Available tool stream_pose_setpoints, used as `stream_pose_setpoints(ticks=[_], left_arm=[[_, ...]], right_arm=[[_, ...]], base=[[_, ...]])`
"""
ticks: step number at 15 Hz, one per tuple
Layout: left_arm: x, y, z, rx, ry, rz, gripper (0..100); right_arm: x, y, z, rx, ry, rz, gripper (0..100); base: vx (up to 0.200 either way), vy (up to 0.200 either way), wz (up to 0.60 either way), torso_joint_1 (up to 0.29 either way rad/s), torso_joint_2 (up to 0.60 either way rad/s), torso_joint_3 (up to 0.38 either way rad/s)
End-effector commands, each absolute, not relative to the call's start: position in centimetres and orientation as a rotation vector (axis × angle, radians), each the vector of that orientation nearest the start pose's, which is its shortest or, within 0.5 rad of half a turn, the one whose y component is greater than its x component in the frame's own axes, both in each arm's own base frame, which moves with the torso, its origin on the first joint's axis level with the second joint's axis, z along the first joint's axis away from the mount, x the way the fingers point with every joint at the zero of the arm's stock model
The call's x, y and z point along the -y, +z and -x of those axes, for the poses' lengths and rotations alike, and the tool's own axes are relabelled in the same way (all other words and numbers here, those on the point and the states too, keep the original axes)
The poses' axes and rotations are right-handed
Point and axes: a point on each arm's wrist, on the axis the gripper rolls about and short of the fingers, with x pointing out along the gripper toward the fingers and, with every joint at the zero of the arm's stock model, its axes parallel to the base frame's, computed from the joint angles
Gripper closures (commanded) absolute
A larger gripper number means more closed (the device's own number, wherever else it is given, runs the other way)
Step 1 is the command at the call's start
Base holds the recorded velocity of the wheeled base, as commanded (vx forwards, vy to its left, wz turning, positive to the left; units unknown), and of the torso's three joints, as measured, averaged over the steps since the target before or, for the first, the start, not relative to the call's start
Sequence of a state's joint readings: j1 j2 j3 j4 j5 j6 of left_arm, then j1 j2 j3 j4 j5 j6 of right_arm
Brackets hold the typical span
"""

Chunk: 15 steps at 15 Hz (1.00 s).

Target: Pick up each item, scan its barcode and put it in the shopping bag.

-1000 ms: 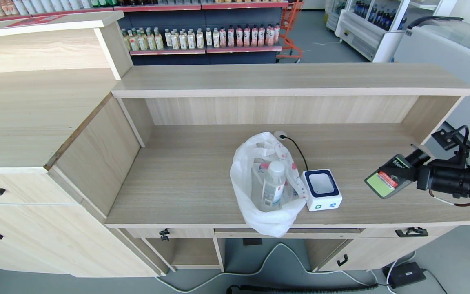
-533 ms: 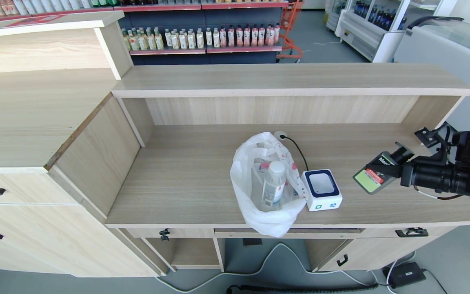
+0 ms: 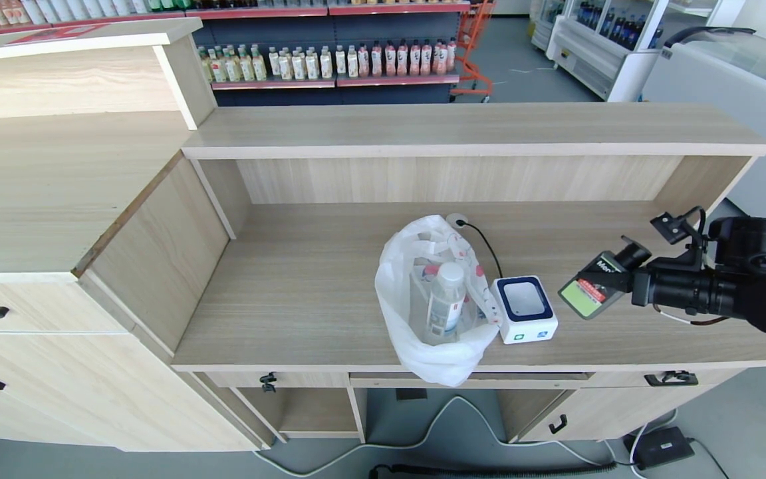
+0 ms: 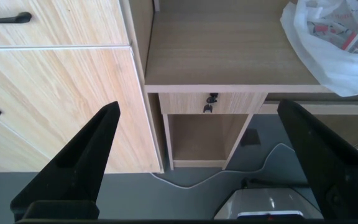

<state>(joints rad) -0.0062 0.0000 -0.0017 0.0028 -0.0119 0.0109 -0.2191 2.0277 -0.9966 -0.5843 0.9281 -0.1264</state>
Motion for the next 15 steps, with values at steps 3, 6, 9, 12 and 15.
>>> stream_pose_setpoints(ticks=[3, 6, 9, 12, 15], left_arm=[[0.0, 7.6, 2.3, -0.001, -0.018, -0.011, 0], [0.0, 7.6, 2.3, -0.001, -0.018, -0.011, 0], [0.0, 7.6, 2.3, -0.001, -0.018, -0.011, 0], [0.0, 7.6, 2.3, -0.001, -0.018, -0.011, 0], [0.0, 7.6, 2.3, -0.001, -0.018, -0.011, 0]], right_arm=[[5.1, 11.3, -37.4, -0.352, 0.723, -0.117, 100], [5.0, 10.8, -37.7, -0.360, 0.723, -0.120, 100], [4.8, 10.4, -38.1, -0.368, 0.732, -0.126, 100], [4.3, 10.4, -38.8, -0.367, 0.744, -0.135, 100], [3.6, 10.1, -39.2, -0.373, 0.762, -0.141, 100]], base=[[0.000, 0.000, 0.00, 0.000, 0.00, 0.000], [0.000, 0.000, 0.00, 0.000, 0.00, 0.000], [0.000, 0.000, 0.00, 0.000, 0.00, 0.000], [0.000, 0.000, 0.00, 0.000, 0.00, 0.000], [0.000, 0.000, 0.00, 0.000, 0.00, 0.000]])
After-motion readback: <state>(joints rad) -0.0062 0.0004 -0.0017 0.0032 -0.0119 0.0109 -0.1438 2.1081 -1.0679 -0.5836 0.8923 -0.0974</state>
